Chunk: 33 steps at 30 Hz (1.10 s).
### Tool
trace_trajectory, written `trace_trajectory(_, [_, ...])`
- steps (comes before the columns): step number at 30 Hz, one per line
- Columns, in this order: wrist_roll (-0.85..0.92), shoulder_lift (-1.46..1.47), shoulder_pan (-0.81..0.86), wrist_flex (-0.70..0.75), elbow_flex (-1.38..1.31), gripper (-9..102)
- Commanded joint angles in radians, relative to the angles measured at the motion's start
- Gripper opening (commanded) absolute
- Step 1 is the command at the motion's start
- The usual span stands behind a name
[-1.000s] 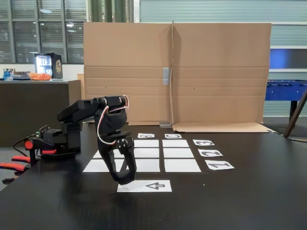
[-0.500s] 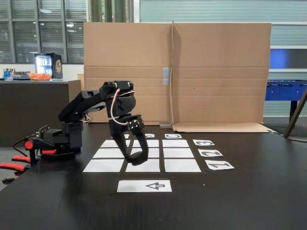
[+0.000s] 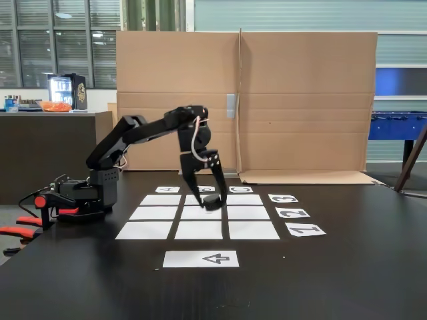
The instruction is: Pick up a new token and place it in the grid on square A2.
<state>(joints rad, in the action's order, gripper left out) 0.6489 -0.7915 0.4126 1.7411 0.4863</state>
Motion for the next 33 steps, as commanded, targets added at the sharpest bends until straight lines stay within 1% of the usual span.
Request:
trace_trajectory(1, [0.009, -0.138, -0.064, 0.0, 0.074, 18])
trace_trajectory(8, [0.011, -0.356, -0.17, -0.002, 0.284, 18])
trace_trajectory(18, [0.008, -0.755, -0.313, -0.012, 0.686, 18])
trace_trajectory(26, [0.011, -1.011, -0.391, -0.023, 0.973, 18])
trace_trajectory(33, [0.029, -1.154, -0.437, -0.046, 1.163, 18])
